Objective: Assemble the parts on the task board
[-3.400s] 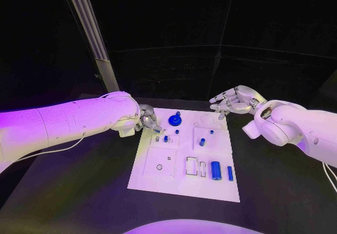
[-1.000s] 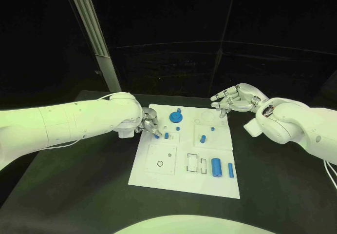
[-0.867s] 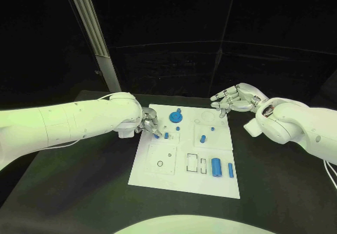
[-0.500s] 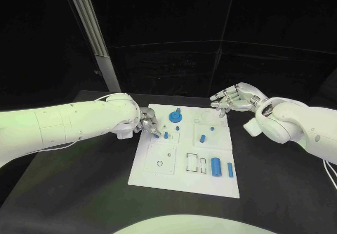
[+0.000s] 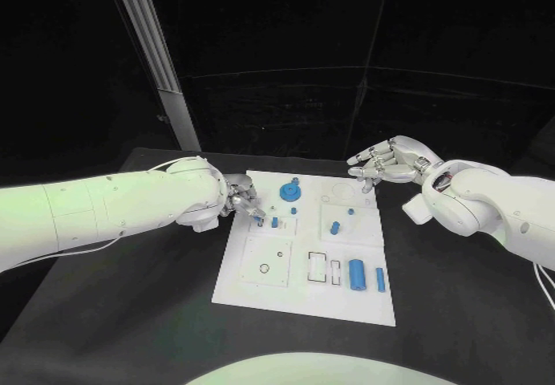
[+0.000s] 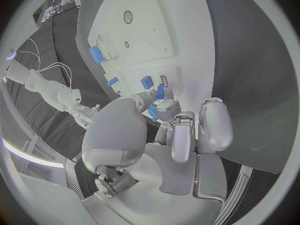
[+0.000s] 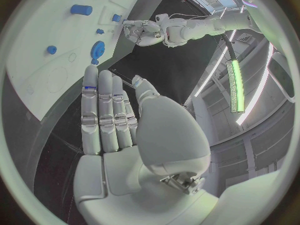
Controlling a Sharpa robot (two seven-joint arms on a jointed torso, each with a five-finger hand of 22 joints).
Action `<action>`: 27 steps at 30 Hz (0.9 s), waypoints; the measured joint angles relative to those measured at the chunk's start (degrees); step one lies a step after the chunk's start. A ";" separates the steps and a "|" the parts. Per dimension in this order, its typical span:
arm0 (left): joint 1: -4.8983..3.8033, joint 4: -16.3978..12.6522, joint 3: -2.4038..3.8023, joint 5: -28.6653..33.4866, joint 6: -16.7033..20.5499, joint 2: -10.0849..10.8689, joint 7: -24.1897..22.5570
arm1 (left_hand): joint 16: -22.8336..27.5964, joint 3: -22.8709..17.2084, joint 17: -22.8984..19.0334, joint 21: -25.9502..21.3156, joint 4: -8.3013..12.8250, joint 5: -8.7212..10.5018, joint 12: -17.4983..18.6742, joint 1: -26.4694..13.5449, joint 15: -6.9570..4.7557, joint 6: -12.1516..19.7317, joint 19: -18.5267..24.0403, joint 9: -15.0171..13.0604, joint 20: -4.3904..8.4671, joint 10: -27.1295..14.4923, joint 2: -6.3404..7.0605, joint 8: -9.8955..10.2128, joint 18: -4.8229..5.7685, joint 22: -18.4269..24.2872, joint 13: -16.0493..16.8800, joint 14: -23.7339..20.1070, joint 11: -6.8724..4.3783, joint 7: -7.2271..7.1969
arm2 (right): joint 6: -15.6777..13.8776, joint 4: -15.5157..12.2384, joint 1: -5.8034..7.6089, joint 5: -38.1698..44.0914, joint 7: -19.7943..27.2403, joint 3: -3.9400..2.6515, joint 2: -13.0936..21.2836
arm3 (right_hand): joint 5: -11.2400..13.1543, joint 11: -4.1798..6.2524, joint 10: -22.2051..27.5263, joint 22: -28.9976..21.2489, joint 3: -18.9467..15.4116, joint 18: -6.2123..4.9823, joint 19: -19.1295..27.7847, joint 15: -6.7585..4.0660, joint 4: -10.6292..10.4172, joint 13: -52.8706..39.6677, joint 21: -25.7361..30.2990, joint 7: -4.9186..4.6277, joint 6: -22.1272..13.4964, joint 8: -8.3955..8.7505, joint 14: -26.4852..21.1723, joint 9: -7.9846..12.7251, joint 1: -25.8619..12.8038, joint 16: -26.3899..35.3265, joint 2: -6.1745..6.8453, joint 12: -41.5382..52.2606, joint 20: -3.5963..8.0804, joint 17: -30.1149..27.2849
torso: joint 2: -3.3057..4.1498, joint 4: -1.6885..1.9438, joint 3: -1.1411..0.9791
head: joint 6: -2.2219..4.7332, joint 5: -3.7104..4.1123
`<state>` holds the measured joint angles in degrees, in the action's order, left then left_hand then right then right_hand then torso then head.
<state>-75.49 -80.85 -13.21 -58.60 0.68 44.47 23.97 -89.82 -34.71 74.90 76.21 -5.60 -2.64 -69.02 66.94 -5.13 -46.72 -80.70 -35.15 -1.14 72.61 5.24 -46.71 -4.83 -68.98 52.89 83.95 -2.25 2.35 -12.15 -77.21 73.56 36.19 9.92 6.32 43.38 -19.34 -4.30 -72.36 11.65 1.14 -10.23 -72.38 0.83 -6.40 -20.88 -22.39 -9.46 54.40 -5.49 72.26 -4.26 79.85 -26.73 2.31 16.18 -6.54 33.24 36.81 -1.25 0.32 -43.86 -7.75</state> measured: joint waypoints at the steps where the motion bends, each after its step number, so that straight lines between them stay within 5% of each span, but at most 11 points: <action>1: 0.15 -0.04 -0.01 0.00 0.25 0.00 -0.05 | 0.00 0.00 0.00 0.00 0.00 0.05 0.00 0.07 0.00 0.00 0.00 0.00 0.00 0.00 -0.07 0.04 0.00 0.00 0.00 0.00 0.00 0.00 | 0.00 0.01 0.00 0.00 0.00 0.00 0.00 | 0.00 0.00 0.00 0.00 0.00 0.00 0.00 0.00 0.00 0.00 0.00 0.00 0.00 0.00 0.00 0.00 0.00 0.00 0.00 0.00 0.00 0.00 | 0.00 0.00 0.00 | -0.03 0.00; 27: 1.34 0.64 -0.44 -1.45 2.49 -0.90 -0.62 | 0.00 0.00 0.00 0.00 -0.01 -0.02 0.01 0.13 0.01 -0.11 -0.18 -0.01 0.18 -0.02 -0.13 -0.10 0.00 -0.16 0.06 0.00 0.03 0.10 | 0.13 0.22 -0.01 0.00 -0.09 0.01 -0.15 | 0.00 0.00 0.00 0.04 0.00 0.00 0.00 0.00 0.00 -0.06 0.00 0.00 0.00 0.00 0.00 0.02 0.00 -0.22 0.00 0.00 0.00 0.04 | 0.07 -0.11 0.01 | 0.03 -0.10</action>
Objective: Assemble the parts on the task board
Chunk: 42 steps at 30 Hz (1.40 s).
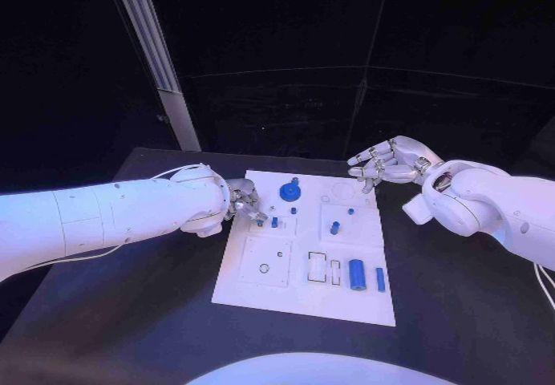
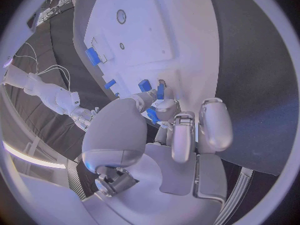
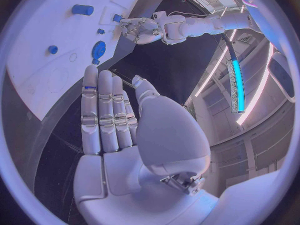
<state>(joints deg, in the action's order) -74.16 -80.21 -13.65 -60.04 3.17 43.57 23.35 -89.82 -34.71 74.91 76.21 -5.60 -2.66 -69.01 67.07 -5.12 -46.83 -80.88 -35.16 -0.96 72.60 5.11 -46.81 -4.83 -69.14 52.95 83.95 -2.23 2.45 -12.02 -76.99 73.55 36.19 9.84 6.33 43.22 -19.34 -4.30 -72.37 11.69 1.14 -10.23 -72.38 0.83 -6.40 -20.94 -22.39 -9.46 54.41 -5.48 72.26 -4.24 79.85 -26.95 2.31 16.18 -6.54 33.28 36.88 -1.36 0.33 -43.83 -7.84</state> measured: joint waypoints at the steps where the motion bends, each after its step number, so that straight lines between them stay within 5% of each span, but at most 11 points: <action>1: 0.01 0.02 0.00 -0.04 -0.11 -0.04 0.01 | 0.00 0.00 0.00 0.00 0.00 0.00 0.00 0.00 0.00 0.00 0.00 0.00 0.00 0.00 0.00 0.01 0.00 0.00 0.00 0.00 0.00 0.00 | 0.00 0.00 0.00 0.00 0.00 0.00 -0.01 | 0.00 0.00 0.00 0.00 0.00 0.00 0.00 0.00 0.00 0.00 0.00 0.00 0.00 0.00 0.00 0.00 0.00 0.00 0.00 0.00 0.00 0.00 | 0.00 0.00 0.01 | -0.02 0.00; 33: -0.13 0.27 0.15 -0.41 -3.29 -0.39 0.47 | 0.00 0.16 0.00 0.00 0.16 0.01 0.01 -0.24 0.00 0.01 0.00 -0.04 0.00 0.13 -0.06 -0.04 0.00 0.02 -0.02 0.00 -0.11 -0.26 | 0.12 0.04 -0.02 0.00 -0.01 0.01 -0.10 | 0.00 0.00 0.00 -0.02 0.00 0.00 0.00 0.00 0.00 0.01 0.00 0.00 0.00 0.00 0.00 0.01 0.00 0.00 0.00 0.00 0.00 -0.02 | -0.02 0.03 0.01 | -0.20 0.07; 42: -0.15 0.71 0.18 -0.43 -3.67 -0.63 0.59 | 0.00 -0.39 0.00 0.00 2.31 0.00 0.00 -2.77 0.00 -1.04 0.00 0.13 0.00 0.41 2.38 -0.32 0.00 -0.18 0.03 0.00 -0.24 -0.84 | 0.14 0.04 -0.02 0.00 -0.01 0.01 -0.14 | 0.00 0.00 0.00 -0.02 0.00 0.00 0.00 0.00 0.00 0.02 0.00 0.00 0.00 0.00 0.00 0.02 0.00 0.00 0.00 0.00 0.00 -0.03 | -0.02 0.01 0.01 | -0.41 0.11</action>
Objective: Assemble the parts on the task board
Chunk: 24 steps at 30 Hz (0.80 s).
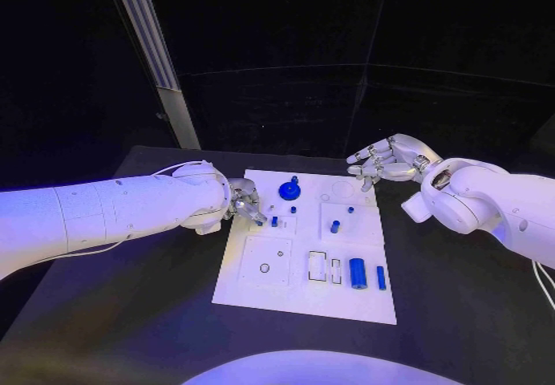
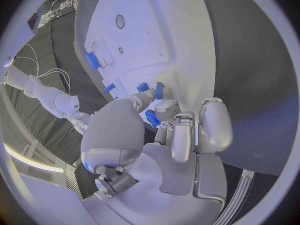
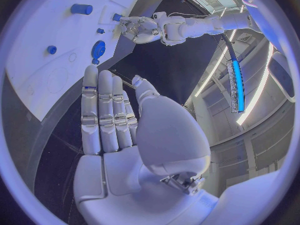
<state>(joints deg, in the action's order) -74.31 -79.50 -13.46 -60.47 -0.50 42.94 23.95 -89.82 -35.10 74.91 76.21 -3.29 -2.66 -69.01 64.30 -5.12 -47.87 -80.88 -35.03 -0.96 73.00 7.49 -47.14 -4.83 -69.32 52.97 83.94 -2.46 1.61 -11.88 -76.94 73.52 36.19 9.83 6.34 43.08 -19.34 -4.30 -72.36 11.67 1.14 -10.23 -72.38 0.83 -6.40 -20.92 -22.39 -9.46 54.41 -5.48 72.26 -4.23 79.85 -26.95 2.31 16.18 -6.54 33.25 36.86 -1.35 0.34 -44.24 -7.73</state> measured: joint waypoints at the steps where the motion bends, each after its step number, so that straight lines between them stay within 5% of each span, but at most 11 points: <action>1: 0.00 0.03 0.00 -0.01 -0.01 -0.01 0.03 | 0.00 0.03 0.00 0.00 0.03 0.00 -0.21 -0.23 0.00 -0.10 0.00 0.08 0.00 0.00 0.23 0.00 0.00 -0.01 0.05 0.00 0.00 -0.10 | 0.00 0.00 0.00 0.00 0.00 0.00 0.00 | 0.00 0.00 0.00 0.00 0.00 0.00 0.00 0.00 0.00 0.00 0.00 0.00 0.00 0.00 0.00 0.00 0.00 0.00 0.00 0.00 0.00 0.00 | 0.00 0.00 0.00 | -0.01 0.01; 9: 0.06 0.14 -0.08 -0.03 -0.09 -0.05 0.20 | 0.00 2.11 0.00 0.23 -1.32 -0.04 -0.61 -1.79 -0.21 -1.45 -0.18 0.14 0.18 0.32 1.84 -0.43 0.00 -0.44 0.46 0.21 -0.29 -0.62 | 0.01 0.04 0.00 0.00 0.00 0.00 -0.02 | 0.00 0.00 0.00 0.07 -0.15 0.00 0.00 0.00 -0.15 -0.09 0.00 0.00 0.00 0.00 0.00 -0.05 0.00 0.00 0.00 0.00 0.00 0.05 | 0.00 0.00 0.00 | -0.06 0.03; 24: 0.18 0.63 -0.15 -0.03 -0.05 -0.36 0.45 | 0.00 3.03 0.00 0.50 -2.30 -0.03 -0.67 -3.04 -0.42 -1.70 -0.35 0.22 0.35 0.71 1.32 -0.44 0.00 -0.91 0.87 0.00 -0.30 -0.70 | 0.03 0.10 -0.03 0.00 0.00 0.00 -0.06 | 0.00 0.00 0.00 0.05 -0.15 0.00 0.00 0.00 -0.15 -0.09 0.00 0.00 0.00 0.00 0.00 -0.04 0.00 0.00 0.00 0.00 0.00 0.04 | -0.02 0.00 0.00 | -0.01 0.01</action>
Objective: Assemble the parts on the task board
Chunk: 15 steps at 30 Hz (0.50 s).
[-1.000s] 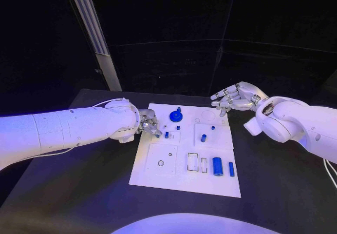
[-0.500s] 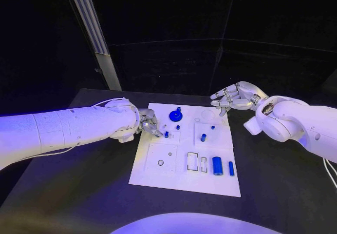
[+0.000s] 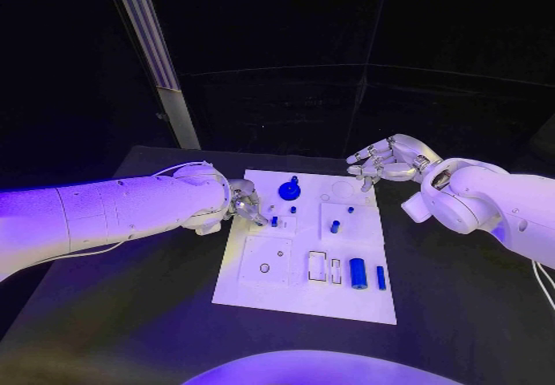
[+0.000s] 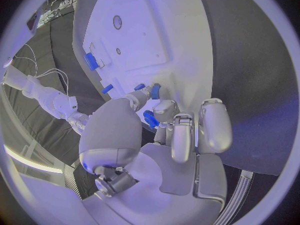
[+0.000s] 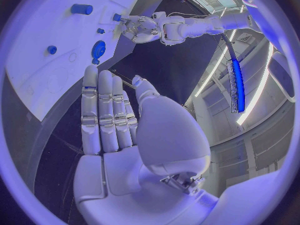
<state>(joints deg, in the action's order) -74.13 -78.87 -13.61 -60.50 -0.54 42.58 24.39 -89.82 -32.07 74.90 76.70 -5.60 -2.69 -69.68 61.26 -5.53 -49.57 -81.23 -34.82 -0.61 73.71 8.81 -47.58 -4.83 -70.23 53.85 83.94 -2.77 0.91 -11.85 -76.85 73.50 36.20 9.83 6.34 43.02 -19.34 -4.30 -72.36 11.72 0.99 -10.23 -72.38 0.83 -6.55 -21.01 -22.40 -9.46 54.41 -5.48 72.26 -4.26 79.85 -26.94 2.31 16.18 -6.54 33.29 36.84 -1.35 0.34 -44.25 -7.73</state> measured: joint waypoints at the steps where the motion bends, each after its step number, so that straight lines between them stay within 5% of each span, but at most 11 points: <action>1: 0.00 0.02 0.00 0.00 0.01 -0.02 0.01 | 0.00 0.05 0.00 0.00 -0.37 0.00 -0.21 -0.07 0.00 0.00 0.00 0.00 0.00 0.00 -0.07 0.00 0.00 0.00 0.03 0.00 0.00 0.00 | 0.00 0.00 0.00 0.00 0.00 0.00 0.00 | 0.00 0.00 0.00 0.00 0.00 0.00 0.00 0.00 0.00 0.00 0.00 0.00 0.00 0.00 0.00 0.00 0.00 0.00 0.00 0.00 0.00 0.00 | 0.00 0.00 -0.01 | 0.00 0.00; 15: 0.03 0.37 -0.02 0.18 -0.10 -0.51 0.15 | 0.00 1.70 0.00 0.21 -3.26 0.00 -0.21 -3.18 0.00 -0.41 -0.20 -0.13 0.19 0.21 0.66 0.00 0.00 -0.34 0.20 0.00 -0.21 -0.01 | 0.05 0.02 -0.02 0.00 0.00 0.00 -0.03 | 0.00 0.00 0.00 -0.01 0.00 0.00 0.00 0.00 0.00 0.01 0.00 0.00 0.00 0.00 0.00 0.01 0.00 0.00 0.00 0.00 0.00 -0.01 | 0.00 0.00 -0.02 | -0.08 0.11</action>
<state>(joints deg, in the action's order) -74.10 -78.49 -13.64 -60.32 -0.64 42.07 24.55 -89.82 -30.37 74.91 76.92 -8.85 -2.69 -69.89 58.09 -5.53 -49.98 -81.43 -34.94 -0.41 73.92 9.47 -47.58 -4.84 -70.57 54.04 83.94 -2.98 0.90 -11.80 -76.83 73.48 36.20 9.83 6.34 43.00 -19.34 -4.30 -72.37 11.72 0.99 -10.23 -72.38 0.83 -6.55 -21.00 -22.40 -9.46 54.41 -5.49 72.26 -4.26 79.85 -26.95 2.31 16.18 -6.54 33.28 36.84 -1.35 0.32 -44.33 -7.62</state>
